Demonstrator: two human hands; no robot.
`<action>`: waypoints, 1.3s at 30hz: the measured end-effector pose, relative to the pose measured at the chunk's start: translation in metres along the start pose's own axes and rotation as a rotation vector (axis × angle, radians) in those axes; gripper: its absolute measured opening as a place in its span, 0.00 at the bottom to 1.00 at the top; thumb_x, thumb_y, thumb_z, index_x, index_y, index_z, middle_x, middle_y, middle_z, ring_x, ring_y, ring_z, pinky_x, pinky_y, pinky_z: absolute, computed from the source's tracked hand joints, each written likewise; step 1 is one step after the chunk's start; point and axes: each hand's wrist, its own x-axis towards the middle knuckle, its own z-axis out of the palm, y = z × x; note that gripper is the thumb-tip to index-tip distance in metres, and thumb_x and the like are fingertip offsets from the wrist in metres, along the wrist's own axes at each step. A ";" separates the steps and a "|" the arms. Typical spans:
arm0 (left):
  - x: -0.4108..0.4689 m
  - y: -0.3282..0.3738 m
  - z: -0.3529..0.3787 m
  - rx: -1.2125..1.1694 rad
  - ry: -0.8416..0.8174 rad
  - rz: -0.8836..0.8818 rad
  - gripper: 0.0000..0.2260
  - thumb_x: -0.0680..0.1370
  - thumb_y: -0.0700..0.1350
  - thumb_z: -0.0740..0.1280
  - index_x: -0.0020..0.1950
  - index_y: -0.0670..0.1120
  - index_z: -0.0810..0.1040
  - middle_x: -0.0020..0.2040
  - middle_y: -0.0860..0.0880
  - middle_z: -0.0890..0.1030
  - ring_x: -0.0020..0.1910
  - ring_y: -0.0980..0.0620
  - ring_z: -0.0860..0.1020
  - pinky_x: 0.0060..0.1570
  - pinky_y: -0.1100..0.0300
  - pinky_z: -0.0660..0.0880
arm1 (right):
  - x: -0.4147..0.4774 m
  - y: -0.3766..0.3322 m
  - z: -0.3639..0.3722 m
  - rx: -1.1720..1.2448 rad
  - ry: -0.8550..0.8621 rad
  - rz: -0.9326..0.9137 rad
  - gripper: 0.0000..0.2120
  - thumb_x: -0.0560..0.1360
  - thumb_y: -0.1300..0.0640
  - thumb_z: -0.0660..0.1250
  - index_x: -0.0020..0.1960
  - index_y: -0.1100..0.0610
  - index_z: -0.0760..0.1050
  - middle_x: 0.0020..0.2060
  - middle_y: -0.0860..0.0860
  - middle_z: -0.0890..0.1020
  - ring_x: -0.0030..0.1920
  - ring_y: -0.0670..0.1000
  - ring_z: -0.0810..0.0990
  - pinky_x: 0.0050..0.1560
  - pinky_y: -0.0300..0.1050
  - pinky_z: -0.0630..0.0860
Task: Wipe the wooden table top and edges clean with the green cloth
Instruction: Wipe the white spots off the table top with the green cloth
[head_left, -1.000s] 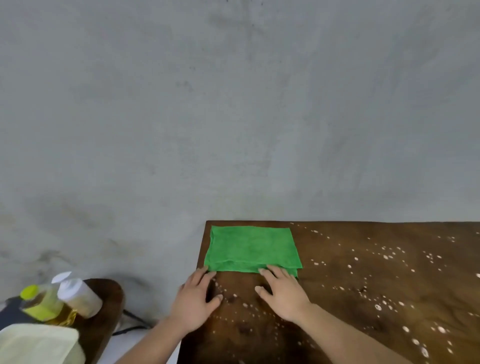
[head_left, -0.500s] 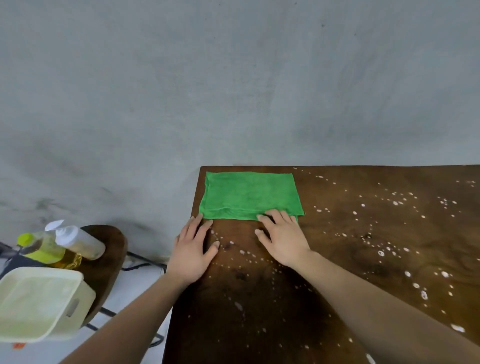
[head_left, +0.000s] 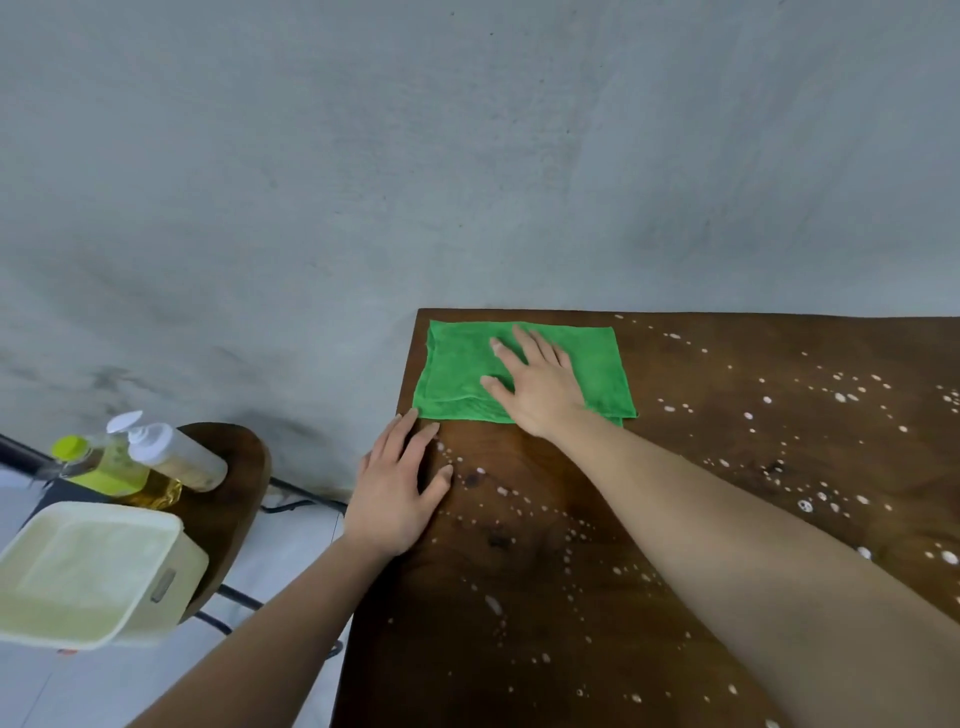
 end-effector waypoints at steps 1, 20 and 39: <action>0.000 0.000 0.000 -0.004 0.009 0.000 0.28 0.86 0.66 0.60 0.84 0.56 0.67 0.88 0.52 0.61 0.87 0.48 0.59 0.82 0.41 0.62 | 0.007 -0.003 0.000 0.001 -0.015 0.016 0.35 0.86 0.30 0.45 0.89 0.44 0.50 0.89 0.53 0.47 0.88 0.57 0.45 0.87 0.61 0.45; -0.004 0.001 -0.010 -0.263 0.074 -0.061 0.23 0.90 0.56 0.58 0.83 0.48 0.69 0.83 0.48 0.69 0.83 0.47 0.66 0.80 0.42 0.66 | -0.102 -0.041 0.053 -0.055 -0.017 0.078 0.41 0.81 0.24 0.31 0.89 0.42 0.40 0.88 0.50 0.39 0.87 0.54 0.35 0.86 0.62 0.38; -0.060 -0.036 -0.031 -0.302 0.016 -0.136 0.23 0.89 0.60 0.57 0.81 0.51 0.70 0.80 0.50 0.71 0.78 0.48 0.71 0.78 0.51 0.67 | -0.292 -0.185 0.092 -0.033 -0.030 -0.303 0.37 0.86 0.29 0.47 0.89 0.47 0.53 0.89 0.54 0.52 0.88 0.59 0.48 0.85 0.65 0.49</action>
